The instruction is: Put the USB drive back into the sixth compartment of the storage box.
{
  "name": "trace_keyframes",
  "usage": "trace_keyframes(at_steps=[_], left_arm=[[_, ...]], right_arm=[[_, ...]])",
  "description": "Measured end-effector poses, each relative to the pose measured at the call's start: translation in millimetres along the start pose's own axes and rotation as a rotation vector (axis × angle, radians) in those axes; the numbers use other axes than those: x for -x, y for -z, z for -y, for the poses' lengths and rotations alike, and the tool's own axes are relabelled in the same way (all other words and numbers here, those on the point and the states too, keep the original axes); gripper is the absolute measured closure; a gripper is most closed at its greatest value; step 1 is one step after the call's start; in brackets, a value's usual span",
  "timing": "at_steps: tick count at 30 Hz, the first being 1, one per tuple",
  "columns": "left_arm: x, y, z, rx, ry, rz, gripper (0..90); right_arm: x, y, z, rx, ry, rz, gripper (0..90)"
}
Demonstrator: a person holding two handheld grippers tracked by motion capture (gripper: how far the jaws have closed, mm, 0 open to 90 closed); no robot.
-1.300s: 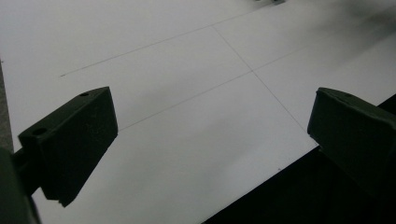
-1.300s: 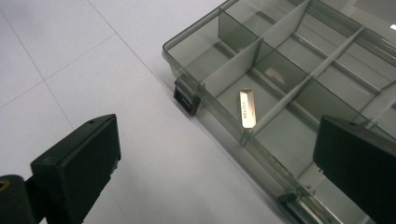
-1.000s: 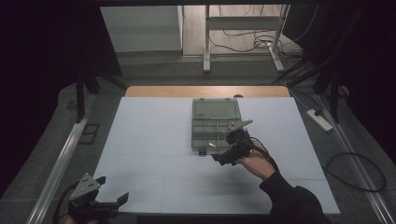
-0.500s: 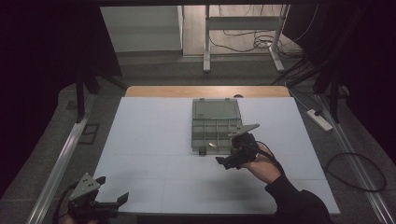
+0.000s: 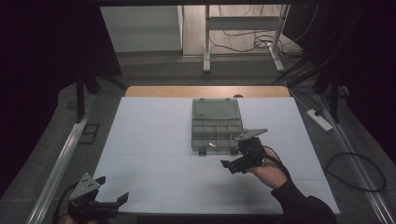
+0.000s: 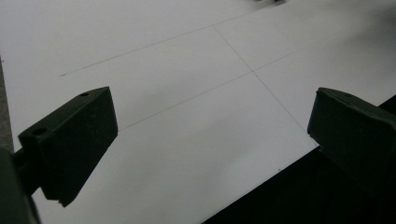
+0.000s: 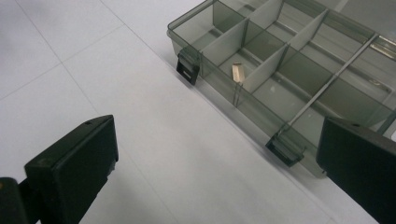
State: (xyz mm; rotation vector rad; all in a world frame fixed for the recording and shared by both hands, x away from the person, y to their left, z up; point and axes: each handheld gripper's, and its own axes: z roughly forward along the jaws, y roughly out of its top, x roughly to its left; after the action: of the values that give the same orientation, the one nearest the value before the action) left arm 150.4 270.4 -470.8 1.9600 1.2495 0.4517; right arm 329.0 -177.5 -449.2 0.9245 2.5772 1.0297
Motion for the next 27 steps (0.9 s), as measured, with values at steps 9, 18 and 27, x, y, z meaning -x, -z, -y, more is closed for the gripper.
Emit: trace_keyframes(at_steps=[9,18,27], left_arm=[[0.2,0.0,0.0,0.0,-0.001,-0.001,1.6],[0.3,0.0,0.0,-0.001,-0.001,-0.002,1.6],[0.3,-0.2,-0.2,-0.002,-0.001,-0.003,1.6]], right_arm=[[3.4,7.0,11.4,-0.015,-0.019,-0.001,0.0],[10.2,16.6,23.6,-0.011,-0.049,0.008,0.0],[13.2,29.2,35.2,-0.002,-0.068,0.031,0.0]])
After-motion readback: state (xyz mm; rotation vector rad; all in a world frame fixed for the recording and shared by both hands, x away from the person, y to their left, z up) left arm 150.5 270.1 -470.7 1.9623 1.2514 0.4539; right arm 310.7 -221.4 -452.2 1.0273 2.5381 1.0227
